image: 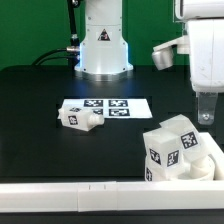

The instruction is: Assemble stool

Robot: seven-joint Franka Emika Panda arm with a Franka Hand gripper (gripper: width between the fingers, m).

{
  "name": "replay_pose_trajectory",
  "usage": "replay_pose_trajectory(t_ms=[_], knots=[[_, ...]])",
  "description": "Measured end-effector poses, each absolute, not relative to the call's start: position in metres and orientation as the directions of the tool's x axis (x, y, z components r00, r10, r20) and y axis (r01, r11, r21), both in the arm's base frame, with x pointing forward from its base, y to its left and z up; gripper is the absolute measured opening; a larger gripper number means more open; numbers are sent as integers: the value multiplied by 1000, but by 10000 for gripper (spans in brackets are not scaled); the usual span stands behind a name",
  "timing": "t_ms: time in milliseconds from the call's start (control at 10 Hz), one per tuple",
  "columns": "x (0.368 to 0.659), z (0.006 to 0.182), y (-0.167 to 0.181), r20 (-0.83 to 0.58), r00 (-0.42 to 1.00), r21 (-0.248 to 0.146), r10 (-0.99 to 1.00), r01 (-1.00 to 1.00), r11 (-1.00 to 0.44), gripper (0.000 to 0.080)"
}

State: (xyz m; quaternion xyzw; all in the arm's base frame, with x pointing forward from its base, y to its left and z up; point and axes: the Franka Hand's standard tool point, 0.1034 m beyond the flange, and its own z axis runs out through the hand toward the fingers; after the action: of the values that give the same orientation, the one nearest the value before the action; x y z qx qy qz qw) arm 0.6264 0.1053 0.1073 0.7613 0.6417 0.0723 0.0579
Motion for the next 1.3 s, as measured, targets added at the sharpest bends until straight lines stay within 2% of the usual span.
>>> replay_pose_trajectory(t_ms=[300,500,1200,1300], knots=[[605,84,107,5,186,134,983,974,-185,649],[602,73,103,3,193,123,981,974,-192,649],[612,75,85,5,205,135,979,970,-204,636],[612,75,85,8,221,135,975,966,-220,467]])
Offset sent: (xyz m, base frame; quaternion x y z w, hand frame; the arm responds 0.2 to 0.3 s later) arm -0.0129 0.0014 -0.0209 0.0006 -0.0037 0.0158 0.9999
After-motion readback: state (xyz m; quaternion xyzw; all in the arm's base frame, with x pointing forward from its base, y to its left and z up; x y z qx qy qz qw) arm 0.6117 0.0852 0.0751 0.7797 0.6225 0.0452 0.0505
